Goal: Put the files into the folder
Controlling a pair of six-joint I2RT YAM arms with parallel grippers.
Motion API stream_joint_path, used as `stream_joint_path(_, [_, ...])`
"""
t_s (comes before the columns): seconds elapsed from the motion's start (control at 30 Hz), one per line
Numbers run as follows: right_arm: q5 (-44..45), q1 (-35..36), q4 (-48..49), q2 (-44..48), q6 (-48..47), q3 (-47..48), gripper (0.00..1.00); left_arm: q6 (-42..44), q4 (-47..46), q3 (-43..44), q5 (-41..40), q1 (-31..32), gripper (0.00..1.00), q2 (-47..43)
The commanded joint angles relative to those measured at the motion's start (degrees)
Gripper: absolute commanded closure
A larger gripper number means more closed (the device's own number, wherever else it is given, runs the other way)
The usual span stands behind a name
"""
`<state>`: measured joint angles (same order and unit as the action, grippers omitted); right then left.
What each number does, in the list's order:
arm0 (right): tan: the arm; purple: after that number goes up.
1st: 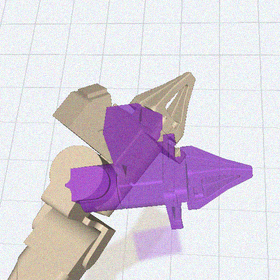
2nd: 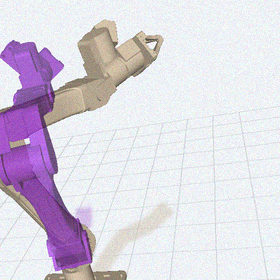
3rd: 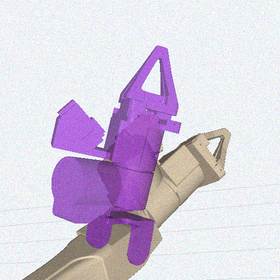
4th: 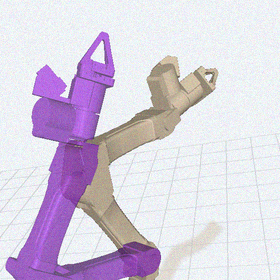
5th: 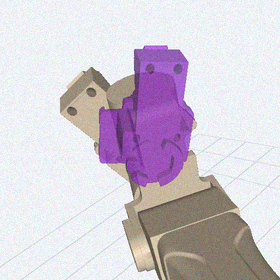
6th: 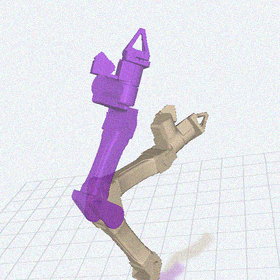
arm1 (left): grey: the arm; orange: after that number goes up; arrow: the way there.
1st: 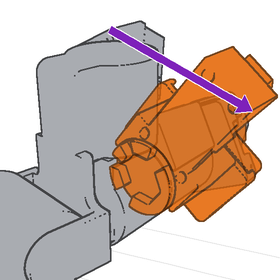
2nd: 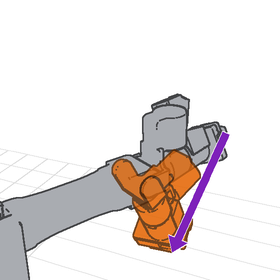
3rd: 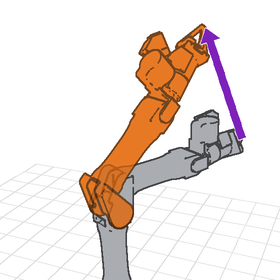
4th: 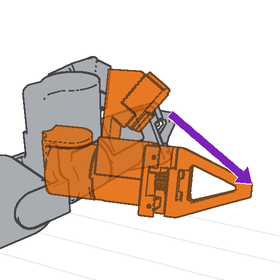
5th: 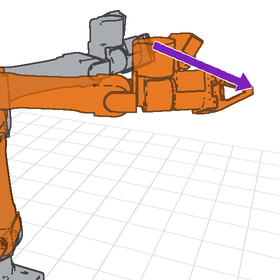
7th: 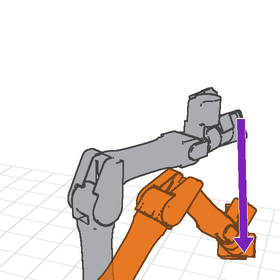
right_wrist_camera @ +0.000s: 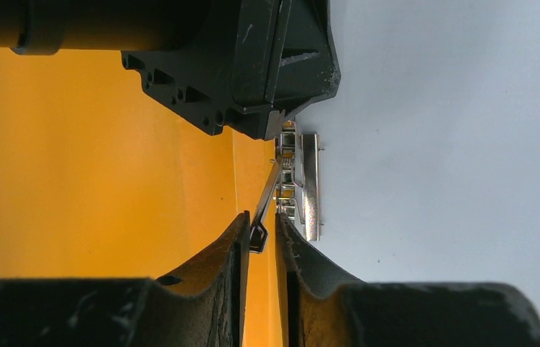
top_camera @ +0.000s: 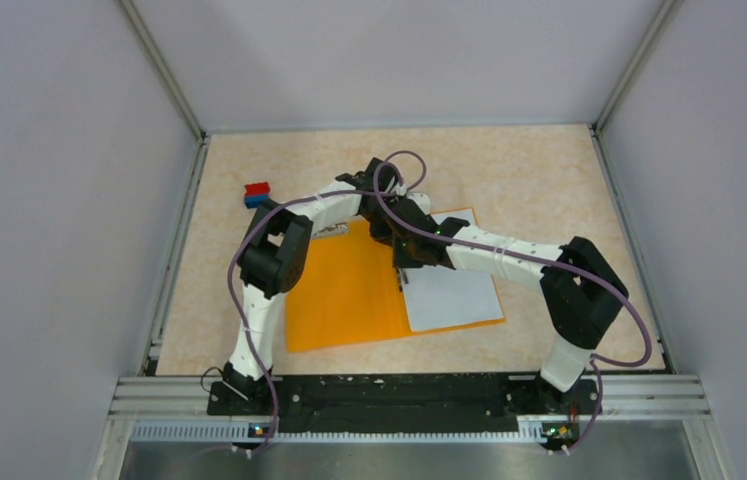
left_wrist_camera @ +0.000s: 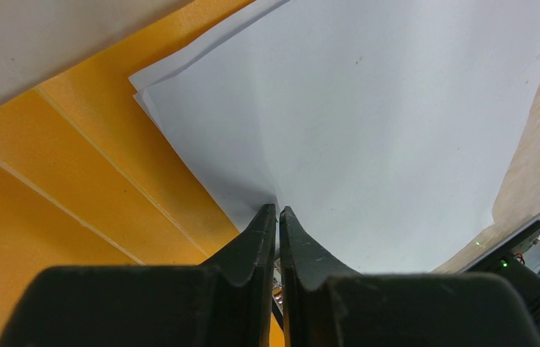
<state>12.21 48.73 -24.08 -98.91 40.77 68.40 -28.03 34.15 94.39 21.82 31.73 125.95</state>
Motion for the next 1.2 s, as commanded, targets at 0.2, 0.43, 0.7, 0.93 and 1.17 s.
stream_joint_path(0.2, [-1.04, 2.23, 1.51, 0.07, -0.67, 1.06, 0.82, 1.84, 0.92, 0.36, -2.24, -0.05, 0.89, 1.35])
stream_joint_path(0.43, [-0.88, 2.67, 1.75, 0.92, -0.07, -0.97, 0.82, 1.84, 1.0, 0.36, -2.38, -0.15, 0.89, 1.36])
stream_joint_path(0.7, [-1.53, 2.99, 2.32, 3.11, 0.14, -5.43, 0.83, 1.76, 1.44, 0.36, -3.03, -0.19, 0.89, 1.59])
stream_joint_path(0.93, [-1.66, 3.03, 2.74, 3.95, 0.57, -8.51, 0.85, 1.74, 1.53, 0.36, -3.19, -0.34, 0.89, 1.67])
stream_joint_path(1.17, [-0.13, 3.38, 2.81, 4.05, 0.77, -10.7, 0.88, 1.75, 1.64, 0.37, -3.43, -0.35, 0.89, 1.83])
